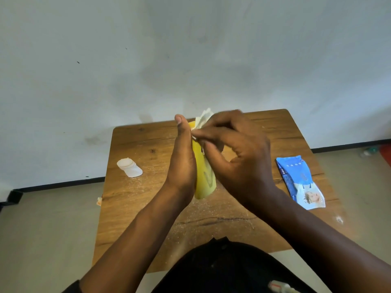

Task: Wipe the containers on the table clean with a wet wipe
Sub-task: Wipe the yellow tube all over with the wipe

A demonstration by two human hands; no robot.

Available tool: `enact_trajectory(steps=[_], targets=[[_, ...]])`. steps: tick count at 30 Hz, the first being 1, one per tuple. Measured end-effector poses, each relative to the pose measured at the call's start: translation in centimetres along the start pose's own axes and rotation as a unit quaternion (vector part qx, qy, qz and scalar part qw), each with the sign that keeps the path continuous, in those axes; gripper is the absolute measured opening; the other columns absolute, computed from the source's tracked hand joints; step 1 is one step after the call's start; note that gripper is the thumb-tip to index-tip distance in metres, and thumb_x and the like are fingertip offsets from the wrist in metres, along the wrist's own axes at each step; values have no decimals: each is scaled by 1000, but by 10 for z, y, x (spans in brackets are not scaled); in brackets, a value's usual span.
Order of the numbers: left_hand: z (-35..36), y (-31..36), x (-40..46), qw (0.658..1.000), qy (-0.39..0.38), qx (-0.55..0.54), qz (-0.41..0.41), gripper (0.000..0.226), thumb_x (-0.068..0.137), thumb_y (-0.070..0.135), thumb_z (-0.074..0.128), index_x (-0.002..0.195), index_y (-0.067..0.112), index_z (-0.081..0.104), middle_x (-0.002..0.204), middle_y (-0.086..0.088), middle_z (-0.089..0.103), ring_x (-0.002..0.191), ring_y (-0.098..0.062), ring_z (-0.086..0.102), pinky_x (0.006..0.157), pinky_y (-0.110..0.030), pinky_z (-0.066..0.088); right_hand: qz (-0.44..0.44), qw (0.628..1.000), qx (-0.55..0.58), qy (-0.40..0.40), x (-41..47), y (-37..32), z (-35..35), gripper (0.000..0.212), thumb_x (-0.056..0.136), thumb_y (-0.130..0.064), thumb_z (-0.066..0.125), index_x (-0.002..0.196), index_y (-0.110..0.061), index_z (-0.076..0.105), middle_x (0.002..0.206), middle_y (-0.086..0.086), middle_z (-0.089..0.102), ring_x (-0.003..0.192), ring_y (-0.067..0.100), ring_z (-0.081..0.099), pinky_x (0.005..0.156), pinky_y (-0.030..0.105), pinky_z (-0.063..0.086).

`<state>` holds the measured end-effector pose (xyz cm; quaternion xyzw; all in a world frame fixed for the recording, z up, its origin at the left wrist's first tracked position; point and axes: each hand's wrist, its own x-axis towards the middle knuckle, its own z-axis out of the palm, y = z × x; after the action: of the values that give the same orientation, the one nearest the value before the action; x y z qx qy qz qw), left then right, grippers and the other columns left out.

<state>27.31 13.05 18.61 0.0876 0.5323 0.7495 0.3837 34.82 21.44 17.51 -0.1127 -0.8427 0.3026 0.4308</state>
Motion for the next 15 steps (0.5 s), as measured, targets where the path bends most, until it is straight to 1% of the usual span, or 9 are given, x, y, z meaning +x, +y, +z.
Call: enact_trajectory(steps=[1,2,5,7,9,11,13,14,15], targets=[[0,1,0,1000,4,12,3,69,106,59,19,104,17,74,101,-8,78,106,-21,74,98,-38,59,22,1000,17,14,2,1,-2,17,90,-1,78,106,-5,82,104,9,71,96,16,68,80,22,55],[1,2,-1,1000,5,18,6,69,106,59,19,106,17,73,105,-10,76,109,-24,72,101,-41,56,32,999,26,24,3,1,-3,16,90,-1,78,105,-4,82,104,9,71,97,16,68,81,22,55],[4,5,-5,1000,13,18,5,66,105,60,24,95,13,69,103,-19,63,103,-33,63,96,-48,51,-1,1000,5,15,-1,-9,1,14,89,1,78,103,-1,81,101,10,72,93,18,69,81,22,54],[5,4,-5,1000,6,17,9,68,105,59,22,102,11,70,107,-19,70,106,-31,69,97,-47,55,18,999,23,26,0,-7,-1,14,90,0,78,103,-3,81,101,8,73,95,16,70,82,24,56],[4,3,-4,1000,1,24,20,72,105,60,18,112,11,71,109,-17,76,107,-29,73,93,-44,58,61,995,61,53,5,-2,-5,12,92,-2,77,103,-5,81,101,7,75,97,15,72,81,32,60],[5,3,-5,1000,1,11,21,73,105,61,19,102,12,73,102,-17,74,101,-29,73,87,-39,58,39,997,41,53,4,-6,-5,11,90,0,78,101,-4,81,99,8,76,97,16,72,81,30,59],[6,3,-6,1000,-1,-3,24,72,105,61,21,89,12,71,98,-21,64,98,-33,64,85,-38,55,-19,999,1,37,-1,-13,-3,12,87,3,79,97,-4,81,97,8,77,94,16,72,81,25,56],[6,3,-6,1000,-2,-5,25,72,105,61,21,91,11,70,101,-22,61,99,-34,62,86,-40,53,-21,999,7,39,-3,-12,-4,11,87,3,79,97,-4,81,95,7,77,92,17,72,81,26,56],[6,3,-6,1000,-3,-6,26,72,105,62,20,96,11,70,104,-23,62,101,-36,62,87,-42,53,3,998,27,50,-3,-9,-5,11,89,2,79,98,-4,79,95,6,77,92,16,73,79,30,58]])
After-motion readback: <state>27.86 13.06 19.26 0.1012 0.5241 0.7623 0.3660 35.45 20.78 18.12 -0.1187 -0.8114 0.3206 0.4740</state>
